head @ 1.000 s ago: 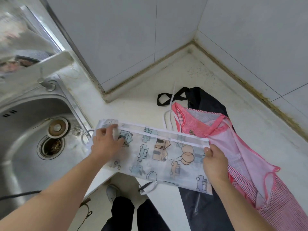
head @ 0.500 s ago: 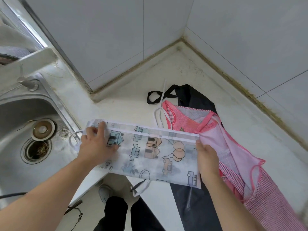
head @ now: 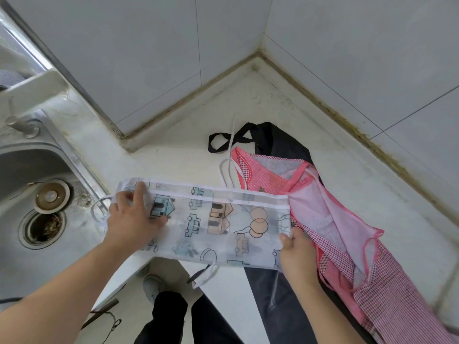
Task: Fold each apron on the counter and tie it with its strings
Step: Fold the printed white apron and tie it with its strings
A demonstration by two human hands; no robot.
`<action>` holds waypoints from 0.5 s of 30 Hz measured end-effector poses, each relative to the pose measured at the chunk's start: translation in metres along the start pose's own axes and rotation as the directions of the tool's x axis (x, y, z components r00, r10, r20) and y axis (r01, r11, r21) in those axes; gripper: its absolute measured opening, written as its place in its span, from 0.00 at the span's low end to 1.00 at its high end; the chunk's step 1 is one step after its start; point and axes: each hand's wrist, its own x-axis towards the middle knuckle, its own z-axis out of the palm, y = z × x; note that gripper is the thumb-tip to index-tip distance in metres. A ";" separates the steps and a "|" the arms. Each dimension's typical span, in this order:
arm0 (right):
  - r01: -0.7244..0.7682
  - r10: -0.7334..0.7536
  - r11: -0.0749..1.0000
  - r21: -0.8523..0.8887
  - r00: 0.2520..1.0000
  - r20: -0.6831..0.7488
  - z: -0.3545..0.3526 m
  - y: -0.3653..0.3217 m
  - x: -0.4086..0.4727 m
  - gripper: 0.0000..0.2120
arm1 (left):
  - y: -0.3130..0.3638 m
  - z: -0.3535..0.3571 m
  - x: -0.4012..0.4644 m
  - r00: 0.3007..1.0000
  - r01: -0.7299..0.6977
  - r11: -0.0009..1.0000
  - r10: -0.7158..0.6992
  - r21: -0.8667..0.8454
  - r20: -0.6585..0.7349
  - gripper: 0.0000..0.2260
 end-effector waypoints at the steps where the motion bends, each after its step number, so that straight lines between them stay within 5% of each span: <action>1: 0.016 -0.016 1.000 0.003 0.999 -0.036 0.000 -0.002 -0.003 0.10 | 0.000 0.001 -0.001 1.000 0.007 1.000 -0.007 0.005 -0.001 0.42; 4: -0.049 0.046 0.992 0.120 0.999 0.025 -0.001 -0.003 -0.001 0.12 | 0.004 0.006 -0.012 0.996 -0.038 0.998 0.041 0.041 -0.084 0.37; 7: -0.107 0.091 0.988 0.110 0.985 0.146 -0.002 0.002 0.001 0.10 | 0.025 0.021 -0.037 0.918 -0.287 0.955 0.297 0.076 -0.265 0.25; 11: -0.006 0.003 0.999 0.045 0.998 0.056 -0.006 0.002 -0.006 0.03 | 0.064 0.055 -0.077 0.841 -0.540 0.840 0.541 -0.047 0.019 0.31; 15: 0.019 -0.019 0.996 0.083 1.000 -0.002 -0.009 0.005 -0.010 0.05 | 0.066 0.079 -0.083 0.841 -0.533 0.845 0.527 0.026 0.120 0.42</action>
